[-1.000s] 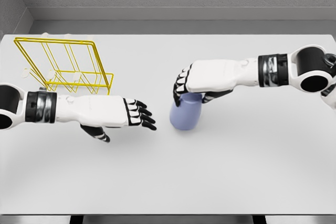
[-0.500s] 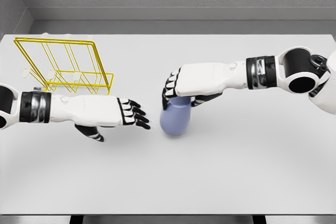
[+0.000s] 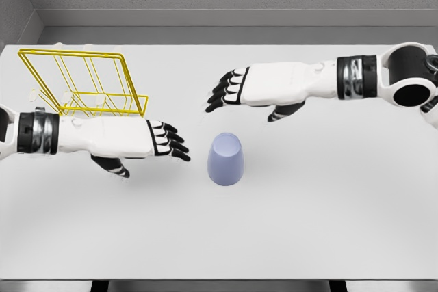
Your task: Place the cup on the cup holder with both arms
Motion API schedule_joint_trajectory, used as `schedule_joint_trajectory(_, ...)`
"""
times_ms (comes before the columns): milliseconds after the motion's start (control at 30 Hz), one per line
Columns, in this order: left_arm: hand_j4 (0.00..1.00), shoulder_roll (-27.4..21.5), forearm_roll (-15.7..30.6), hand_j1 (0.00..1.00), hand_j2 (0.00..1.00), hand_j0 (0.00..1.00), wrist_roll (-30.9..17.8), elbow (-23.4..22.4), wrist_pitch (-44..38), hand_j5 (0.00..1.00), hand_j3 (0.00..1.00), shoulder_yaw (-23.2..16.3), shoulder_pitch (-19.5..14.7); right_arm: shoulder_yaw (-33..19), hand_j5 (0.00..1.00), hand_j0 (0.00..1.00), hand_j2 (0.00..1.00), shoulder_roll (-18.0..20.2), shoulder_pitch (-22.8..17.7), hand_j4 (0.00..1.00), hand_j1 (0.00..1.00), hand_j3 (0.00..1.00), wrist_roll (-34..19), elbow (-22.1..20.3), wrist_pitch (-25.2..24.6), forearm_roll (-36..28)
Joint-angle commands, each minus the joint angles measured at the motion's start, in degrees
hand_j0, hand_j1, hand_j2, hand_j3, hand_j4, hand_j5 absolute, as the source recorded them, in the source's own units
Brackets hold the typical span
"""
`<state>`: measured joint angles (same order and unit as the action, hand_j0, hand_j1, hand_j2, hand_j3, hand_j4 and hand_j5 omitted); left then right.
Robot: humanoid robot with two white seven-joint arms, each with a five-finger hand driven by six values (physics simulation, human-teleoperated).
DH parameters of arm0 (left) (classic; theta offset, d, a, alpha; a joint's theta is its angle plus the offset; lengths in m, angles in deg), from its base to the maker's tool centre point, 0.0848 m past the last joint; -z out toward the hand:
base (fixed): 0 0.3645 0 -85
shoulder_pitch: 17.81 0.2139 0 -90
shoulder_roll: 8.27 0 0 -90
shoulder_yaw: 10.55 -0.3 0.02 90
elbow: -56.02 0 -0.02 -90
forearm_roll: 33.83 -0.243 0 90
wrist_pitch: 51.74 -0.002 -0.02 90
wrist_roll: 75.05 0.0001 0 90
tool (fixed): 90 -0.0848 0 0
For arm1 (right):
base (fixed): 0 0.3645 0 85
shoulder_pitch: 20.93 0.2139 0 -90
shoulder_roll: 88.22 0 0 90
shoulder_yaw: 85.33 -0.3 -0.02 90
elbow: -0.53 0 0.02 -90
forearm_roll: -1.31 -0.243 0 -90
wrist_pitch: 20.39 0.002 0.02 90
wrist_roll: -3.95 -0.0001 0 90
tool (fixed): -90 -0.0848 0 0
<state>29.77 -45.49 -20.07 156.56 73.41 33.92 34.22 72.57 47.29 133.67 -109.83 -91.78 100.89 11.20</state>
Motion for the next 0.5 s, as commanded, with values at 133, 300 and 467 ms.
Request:
schedule_joint_trajectory(133,1.0,5.55,0.76,1.0,1.0,1.0,0.48,0.18,-0.15,1.0,1.0,-0.35,-1.32,-0.75,1.0,1.0,1.0,3.63,3.25,1.0,1.0,1.0,3.04,1.09,0.18,-0.23)
schedule_joint_trajectory(300,1.0,12.5,0.06,1.0,1.0,1.0,0.92,-0.08,-0.15,1.0,1.0,-3.51,-6.06,-1.63,1.0,1.0,1.0,6.17,2.9,1.0,1.0,1.0,3.04,2.14,0.18,-0.31)
schedule_joint_trajectory(467,1.0,17.77,-0.73,1.0,1.0,1.0,0.4,-3.24,-0.15,1.0,1.0,-6.24,-8.96,-2.07,1.0,1.0,1.0,15.49,0.26,1.0,1.0,1.0,3.04,3.99,0.18,-0.31)
